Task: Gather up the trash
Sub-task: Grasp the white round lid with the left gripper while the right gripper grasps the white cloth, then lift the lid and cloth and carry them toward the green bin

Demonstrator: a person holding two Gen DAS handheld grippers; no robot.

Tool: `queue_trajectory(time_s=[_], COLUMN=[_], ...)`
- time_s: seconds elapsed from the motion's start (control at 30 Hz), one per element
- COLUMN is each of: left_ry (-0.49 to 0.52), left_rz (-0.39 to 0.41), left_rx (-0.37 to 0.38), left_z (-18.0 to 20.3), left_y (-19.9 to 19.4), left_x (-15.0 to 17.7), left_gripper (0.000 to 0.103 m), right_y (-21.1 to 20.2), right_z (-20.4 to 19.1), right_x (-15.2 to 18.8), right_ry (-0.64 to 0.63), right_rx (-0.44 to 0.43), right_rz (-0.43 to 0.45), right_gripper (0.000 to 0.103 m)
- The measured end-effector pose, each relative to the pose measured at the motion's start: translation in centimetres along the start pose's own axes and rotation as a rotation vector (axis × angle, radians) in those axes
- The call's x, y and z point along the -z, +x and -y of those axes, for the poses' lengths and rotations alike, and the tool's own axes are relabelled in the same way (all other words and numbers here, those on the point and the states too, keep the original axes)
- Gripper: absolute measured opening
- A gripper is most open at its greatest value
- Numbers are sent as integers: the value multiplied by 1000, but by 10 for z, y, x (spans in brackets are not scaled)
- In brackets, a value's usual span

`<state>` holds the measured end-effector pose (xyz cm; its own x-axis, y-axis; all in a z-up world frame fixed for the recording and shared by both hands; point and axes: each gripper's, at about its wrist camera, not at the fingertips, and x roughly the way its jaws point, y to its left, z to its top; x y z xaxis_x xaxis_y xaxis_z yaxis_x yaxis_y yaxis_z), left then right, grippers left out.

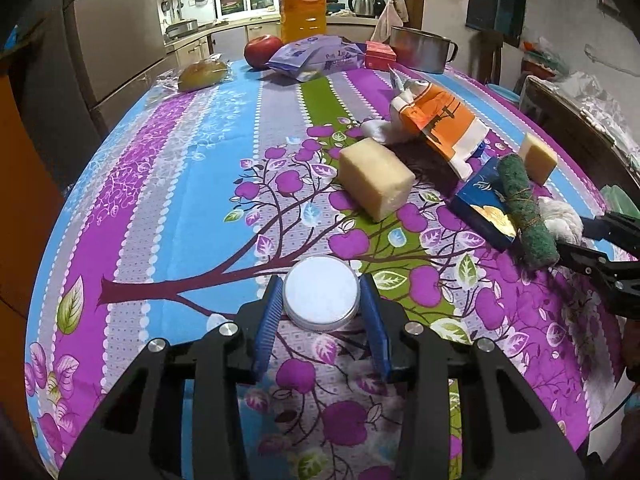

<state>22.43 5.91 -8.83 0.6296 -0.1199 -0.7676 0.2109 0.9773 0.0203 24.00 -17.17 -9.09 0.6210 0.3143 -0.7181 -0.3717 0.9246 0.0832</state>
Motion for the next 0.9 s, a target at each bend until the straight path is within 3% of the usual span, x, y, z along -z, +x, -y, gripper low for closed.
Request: queue_trajectory(time_s=[0.33,0.6,0.9], left_ry=[-40,-35,-3], left_rz=[64,193,284], left_rx=[11,36,60], left_z=[10,39,83], left_y=[-25,-74,-104], left_x=[0,-17,-38], left_gripper=[38,38,38], right_y=[-43,-104,-144], right_z=[2,2,14], right_x=[8,-2,-10], right_ry=[17,19,50], right_rx=[57,108,167], right_rz=[136,281,343], right_gripper=[40,40,40])
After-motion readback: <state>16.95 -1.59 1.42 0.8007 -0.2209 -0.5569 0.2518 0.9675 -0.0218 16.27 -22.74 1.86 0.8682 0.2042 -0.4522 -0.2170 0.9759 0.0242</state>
